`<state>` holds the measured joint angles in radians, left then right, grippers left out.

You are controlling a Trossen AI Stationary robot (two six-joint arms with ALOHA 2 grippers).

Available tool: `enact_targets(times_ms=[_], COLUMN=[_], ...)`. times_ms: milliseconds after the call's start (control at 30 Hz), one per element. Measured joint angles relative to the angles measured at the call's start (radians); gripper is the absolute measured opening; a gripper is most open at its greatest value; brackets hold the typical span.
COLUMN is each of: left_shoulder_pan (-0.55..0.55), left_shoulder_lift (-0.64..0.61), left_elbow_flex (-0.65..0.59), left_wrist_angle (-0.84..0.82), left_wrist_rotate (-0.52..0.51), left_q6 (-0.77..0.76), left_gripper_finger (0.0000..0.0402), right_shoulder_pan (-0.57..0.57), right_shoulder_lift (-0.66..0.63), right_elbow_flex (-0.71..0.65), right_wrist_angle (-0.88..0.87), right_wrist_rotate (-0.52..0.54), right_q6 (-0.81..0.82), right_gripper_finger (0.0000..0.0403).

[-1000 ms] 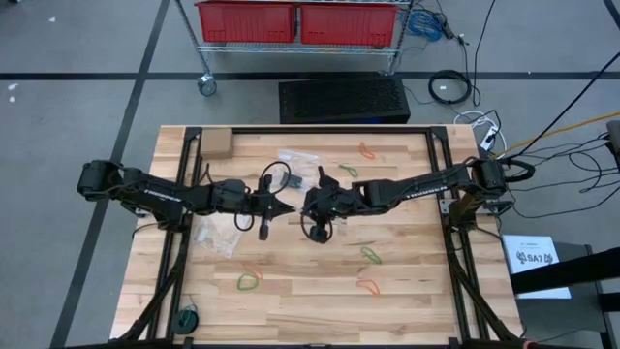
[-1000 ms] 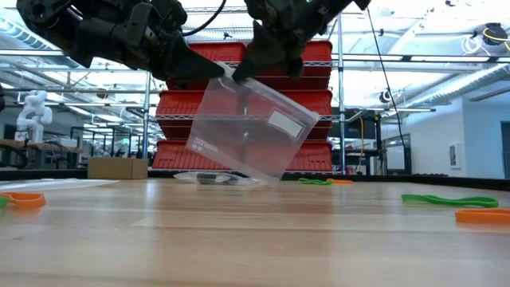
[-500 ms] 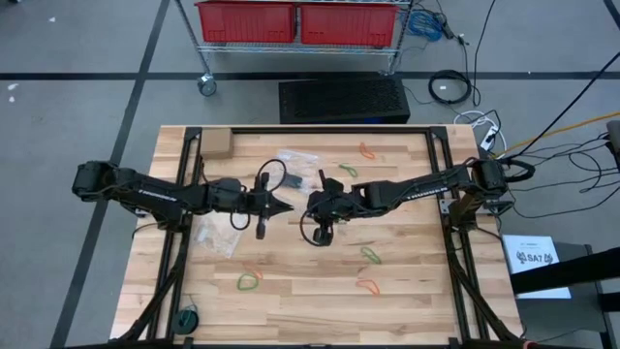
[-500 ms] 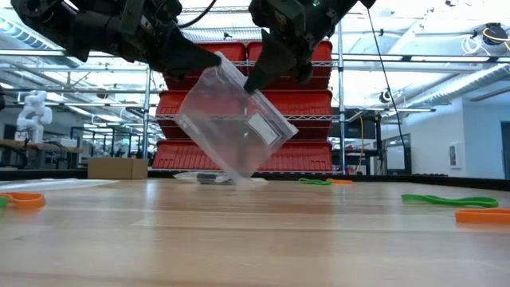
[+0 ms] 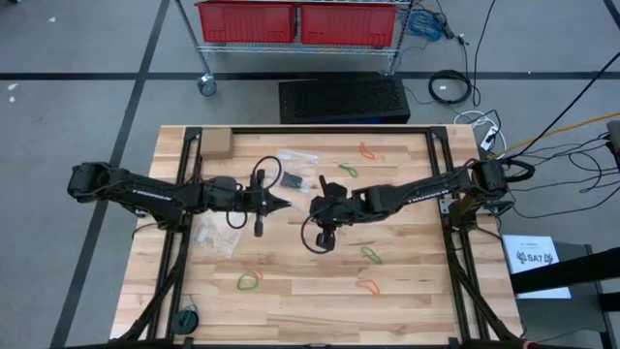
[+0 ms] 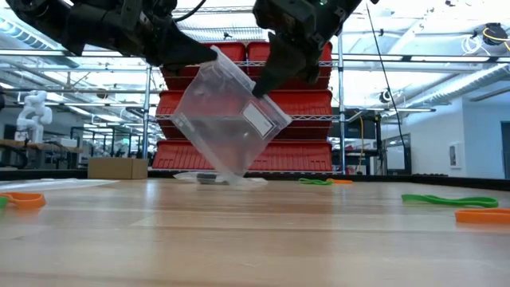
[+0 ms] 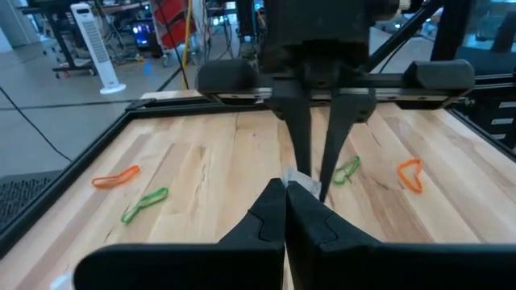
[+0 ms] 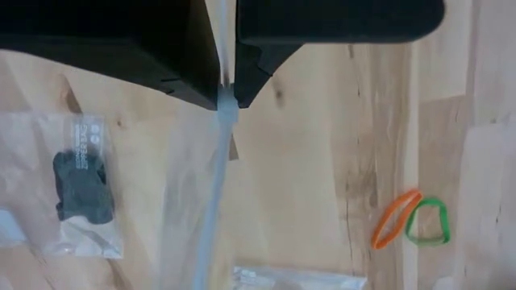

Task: Sort rubber bands
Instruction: Open the right transparent zip bag

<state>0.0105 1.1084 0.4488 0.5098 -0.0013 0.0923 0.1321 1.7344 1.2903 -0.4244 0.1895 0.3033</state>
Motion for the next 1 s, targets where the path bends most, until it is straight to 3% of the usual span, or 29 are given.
enact_targets(times_ms=[1000], left_shoulder_pan=[0.001], left_shoulder_lift=[-0.021], left_elbow_flex=[0.001], left_wrist_angle=[-0.005], left_wrist_rotate=[-0.029], left_q6=[0.02], left_gripper_finger=[0.0], right_shoulder_pan=[0.053], right_shoulder_lift=[0.0], right_elbow_flex=[0.0], right_wrist_angle=[-0.163], right_wrist_rotate=[-0.004], right_q6=[0.079], right_gripper_finger=[0.0004])
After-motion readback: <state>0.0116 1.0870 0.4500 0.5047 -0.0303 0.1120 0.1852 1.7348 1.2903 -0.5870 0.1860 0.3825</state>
